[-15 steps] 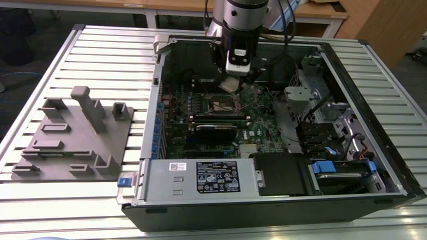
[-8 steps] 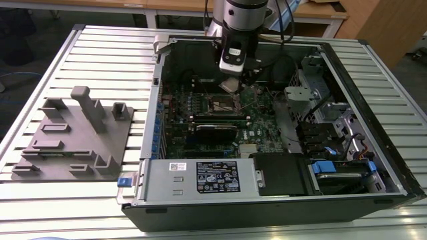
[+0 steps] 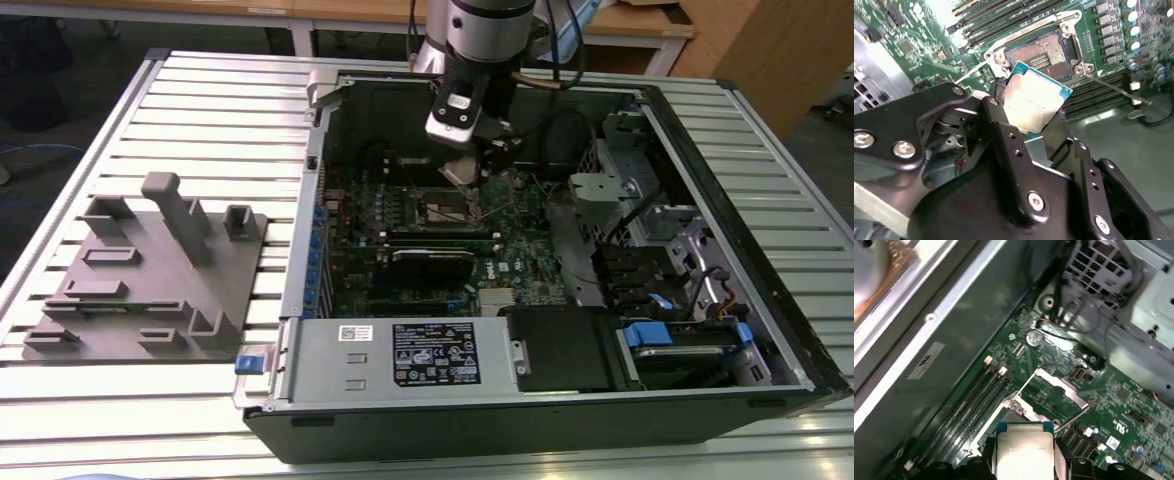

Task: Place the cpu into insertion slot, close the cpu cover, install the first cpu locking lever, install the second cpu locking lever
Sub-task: 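Place the cpu into insertion slot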

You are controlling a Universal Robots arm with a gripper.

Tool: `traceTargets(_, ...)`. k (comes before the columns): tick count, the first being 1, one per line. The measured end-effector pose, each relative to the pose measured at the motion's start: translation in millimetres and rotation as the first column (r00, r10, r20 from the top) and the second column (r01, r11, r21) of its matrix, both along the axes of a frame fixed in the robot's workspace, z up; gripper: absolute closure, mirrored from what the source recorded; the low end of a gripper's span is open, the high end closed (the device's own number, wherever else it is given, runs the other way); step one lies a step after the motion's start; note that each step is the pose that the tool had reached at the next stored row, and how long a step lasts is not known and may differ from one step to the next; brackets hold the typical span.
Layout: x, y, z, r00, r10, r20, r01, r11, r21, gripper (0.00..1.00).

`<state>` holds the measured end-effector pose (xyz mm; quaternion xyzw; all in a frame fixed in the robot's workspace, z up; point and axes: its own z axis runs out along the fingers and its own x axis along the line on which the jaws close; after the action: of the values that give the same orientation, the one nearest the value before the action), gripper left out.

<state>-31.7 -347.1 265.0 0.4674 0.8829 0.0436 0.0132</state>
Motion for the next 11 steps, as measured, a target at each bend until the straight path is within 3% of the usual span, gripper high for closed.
traceTargets(3,0.0,0.0,-0.4,0.9986,-0.054,0.0000,0.054,0.9986,-0.0001,0.46)
traceTargets(6,0.0,0.0,-0.8,0.9942,-0.108,0.0000,0.108,0.9942,0.0000,0.46)
traceTargets(11,0.0,0.0,-1.5,0.9803,-0.198,0.0000,0.198,0.9803,0.0001,0.46)
